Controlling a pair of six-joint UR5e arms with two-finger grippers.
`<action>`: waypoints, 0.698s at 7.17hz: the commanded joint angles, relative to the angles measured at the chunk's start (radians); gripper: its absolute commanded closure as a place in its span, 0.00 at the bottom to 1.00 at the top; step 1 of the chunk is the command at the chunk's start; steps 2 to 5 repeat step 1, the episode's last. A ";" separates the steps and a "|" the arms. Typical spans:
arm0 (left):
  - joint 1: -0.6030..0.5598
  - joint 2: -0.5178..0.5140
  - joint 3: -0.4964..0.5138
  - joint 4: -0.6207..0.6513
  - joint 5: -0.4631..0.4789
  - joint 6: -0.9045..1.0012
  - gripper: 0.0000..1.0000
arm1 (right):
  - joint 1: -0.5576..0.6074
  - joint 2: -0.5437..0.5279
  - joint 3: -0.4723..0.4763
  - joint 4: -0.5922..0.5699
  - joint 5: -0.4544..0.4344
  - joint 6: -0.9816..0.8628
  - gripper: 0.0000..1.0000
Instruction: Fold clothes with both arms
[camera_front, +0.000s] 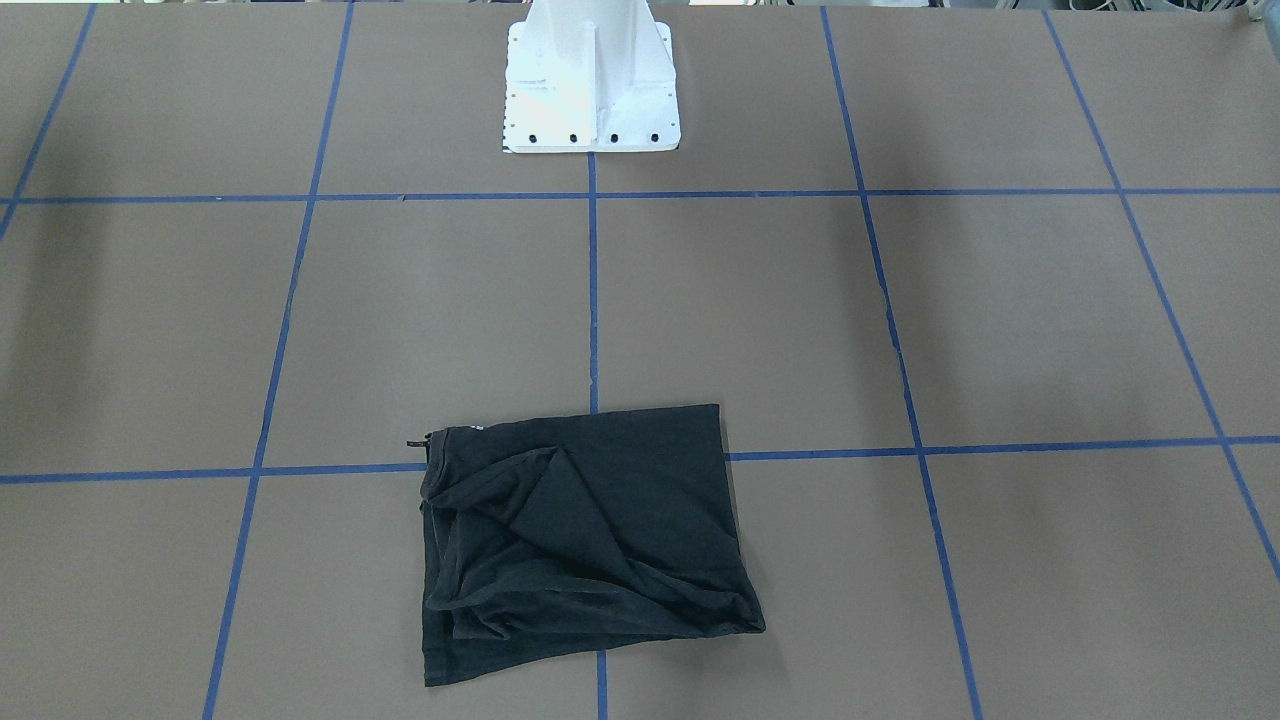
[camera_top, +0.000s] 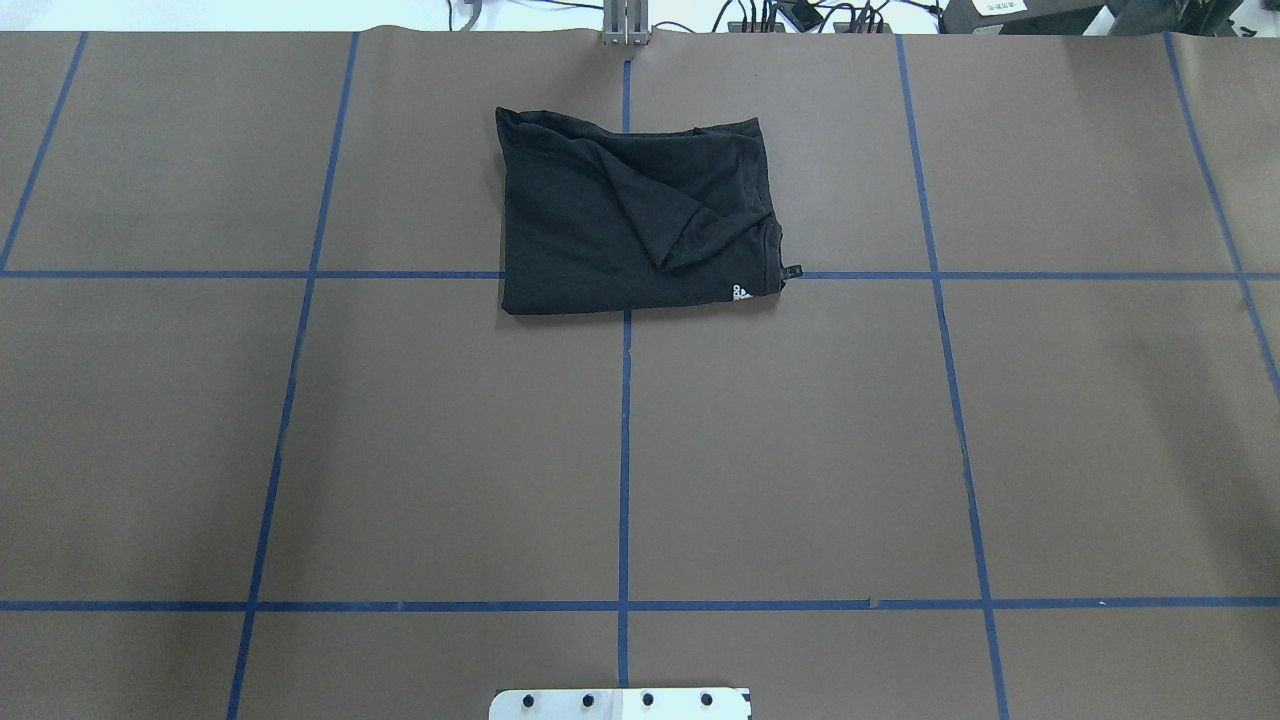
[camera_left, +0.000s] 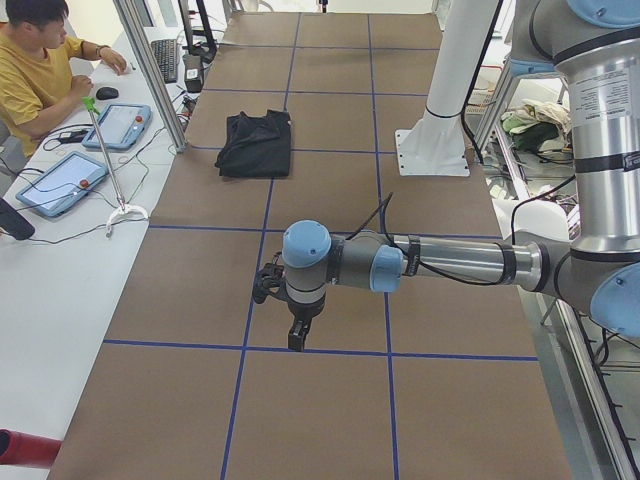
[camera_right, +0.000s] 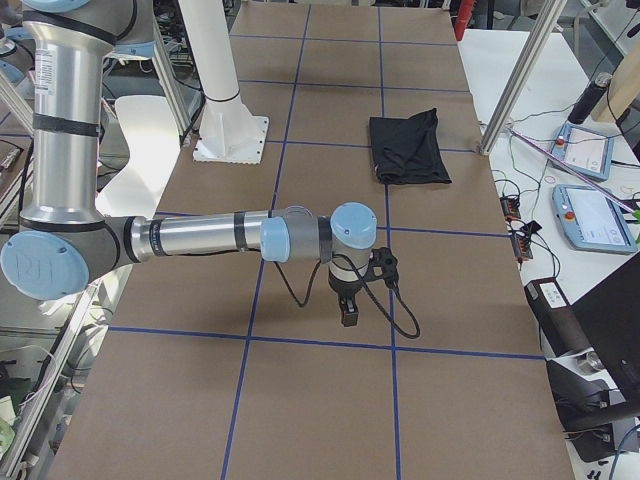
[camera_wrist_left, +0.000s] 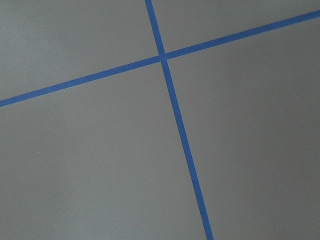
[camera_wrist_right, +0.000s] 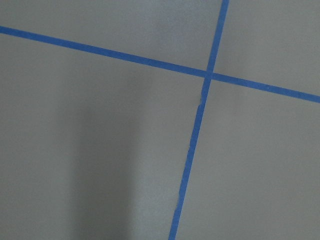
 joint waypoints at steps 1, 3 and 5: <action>0.000 -0.001 -0.001 0.000 0.000 0.000 0.00 | 0.000 0.000 -0.003 0.000 0.000 -0.001 0.00; 0.000 -0.001 -0.001 0.000 0.000 0.000 0.00 | 0.000 0.000 -0.003 0.000 0.000 -0.001 0.00; 0.000 -0.001 -0.001 0.000 0.000 0.000 0.00 | 0.000 0.000 -0.003 0.000 0.000 -0.001 0.00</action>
